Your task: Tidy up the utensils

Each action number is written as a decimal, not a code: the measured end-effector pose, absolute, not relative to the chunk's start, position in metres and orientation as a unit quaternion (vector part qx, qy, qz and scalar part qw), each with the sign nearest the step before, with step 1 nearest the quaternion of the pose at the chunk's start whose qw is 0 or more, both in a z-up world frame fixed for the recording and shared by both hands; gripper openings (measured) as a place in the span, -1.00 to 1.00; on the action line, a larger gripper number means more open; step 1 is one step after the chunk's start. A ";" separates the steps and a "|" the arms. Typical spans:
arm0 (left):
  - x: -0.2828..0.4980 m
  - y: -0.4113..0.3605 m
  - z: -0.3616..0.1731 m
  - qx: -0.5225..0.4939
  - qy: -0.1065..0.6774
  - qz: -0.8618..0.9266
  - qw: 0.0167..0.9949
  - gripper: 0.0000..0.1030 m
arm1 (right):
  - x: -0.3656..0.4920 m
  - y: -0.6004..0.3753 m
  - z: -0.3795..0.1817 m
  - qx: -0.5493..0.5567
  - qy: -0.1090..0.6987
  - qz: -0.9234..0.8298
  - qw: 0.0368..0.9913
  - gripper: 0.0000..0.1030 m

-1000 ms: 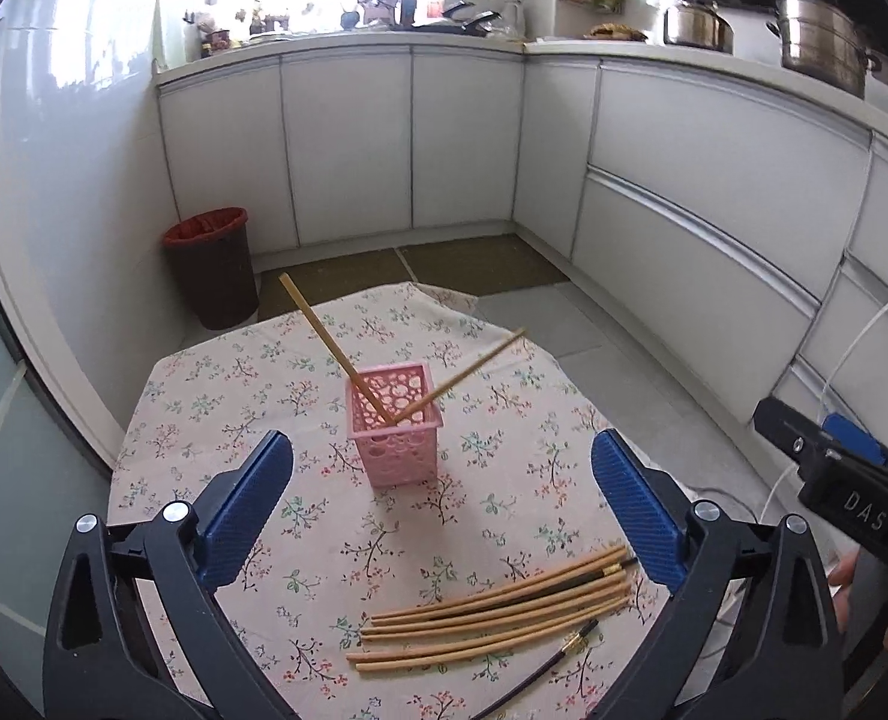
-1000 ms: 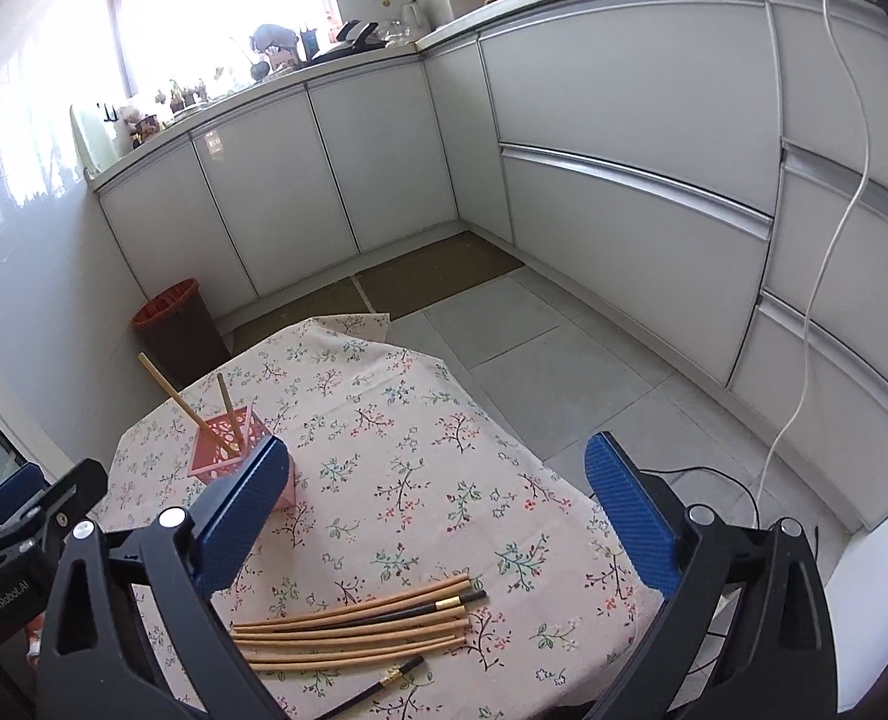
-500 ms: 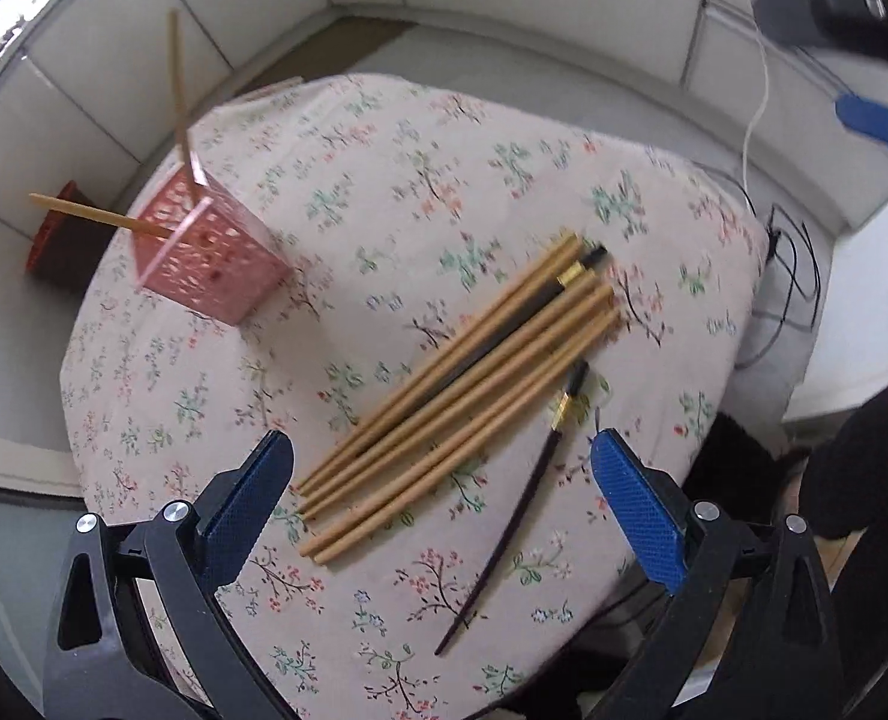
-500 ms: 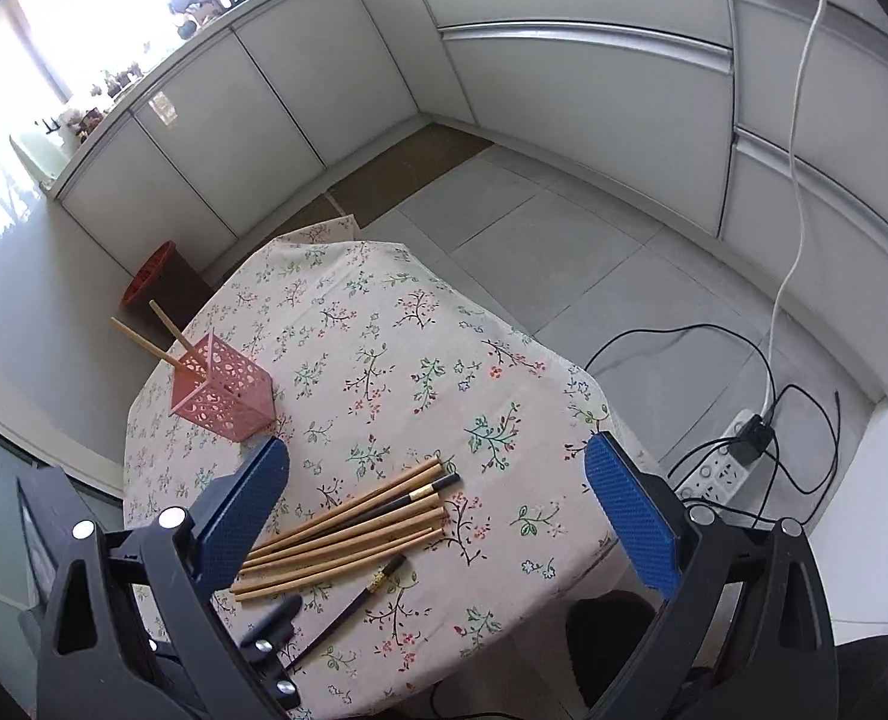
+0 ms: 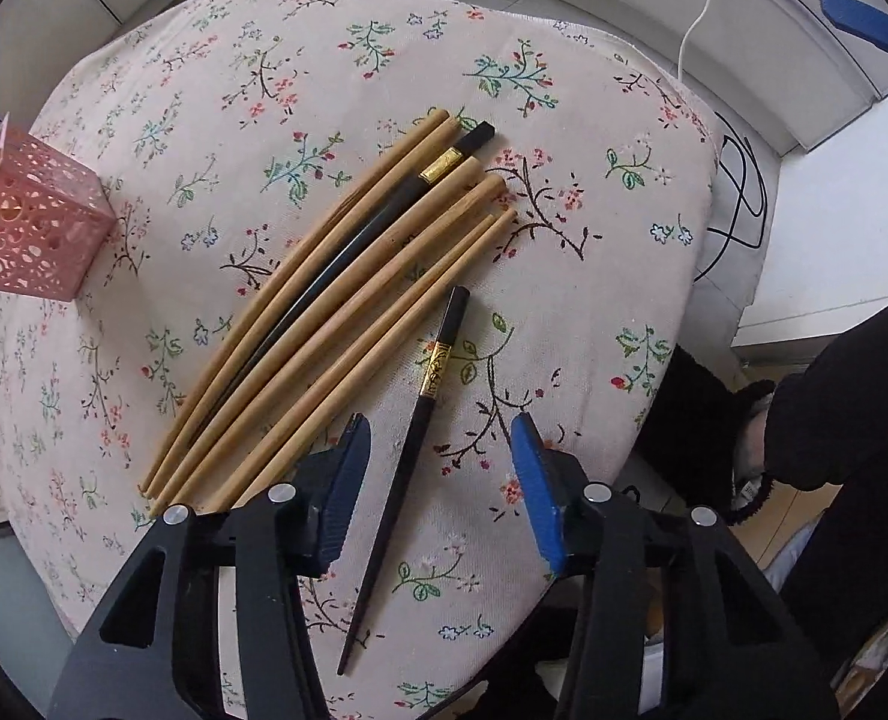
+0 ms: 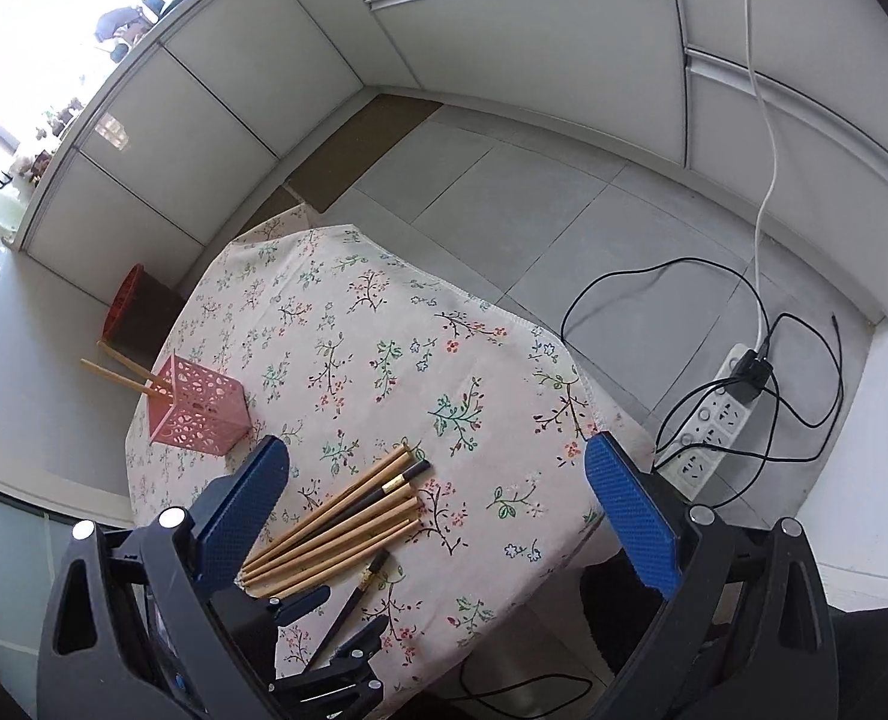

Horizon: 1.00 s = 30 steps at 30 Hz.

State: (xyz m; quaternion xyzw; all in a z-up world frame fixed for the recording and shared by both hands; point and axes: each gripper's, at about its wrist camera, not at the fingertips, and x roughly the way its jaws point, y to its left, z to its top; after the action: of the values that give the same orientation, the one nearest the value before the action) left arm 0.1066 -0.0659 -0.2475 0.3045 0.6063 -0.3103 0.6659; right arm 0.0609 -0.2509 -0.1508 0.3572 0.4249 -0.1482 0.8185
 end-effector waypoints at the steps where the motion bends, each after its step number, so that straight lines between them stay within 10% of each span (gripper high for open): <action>1: 0.108 -0.067 -0.252 0.305 0.611 -0.310 0.662 -0.21 | 0.061 -0.253 -0.153 0.359 0.427 -0.151 0.816 0.87; 11: 0.124 -0.065 -0.248 0.272 0.597 -0.328 0.680 -0.82 | 0.067 -0.264 -0.184 0.388 0.469 -0.186 0.771 0.87; 18: 0.124 -0.036 -0.210 0.232 0.565 -0.329 0.720 -0.89 | 0.082 -0.229 -0.217 0.403 0.531 -0.148 0.730 0.85; 25: 0.120 0.012 -0.136 0.146 0.496 -0.321 0.793 -0.88 | 0.102 -0.180 -0.255 0.400 0.602 -0.121 0.681 -0.01; 30: 0.109 0.030 -0.120 0.117 0.472 -0.320 0.813 -0.88 | 0.115 -0.157 -0.264 0.387 0.602 -0.141 0.684 -0.12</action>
State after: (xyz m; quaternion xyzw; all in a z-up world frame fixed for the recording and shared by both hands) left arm 0.1094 0.0299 -0.1200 0.1169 0.4721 -0.3198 0.8131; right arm 0.1155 -0.1566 -0.2639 0.3868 0.6024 -0.1406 0.6839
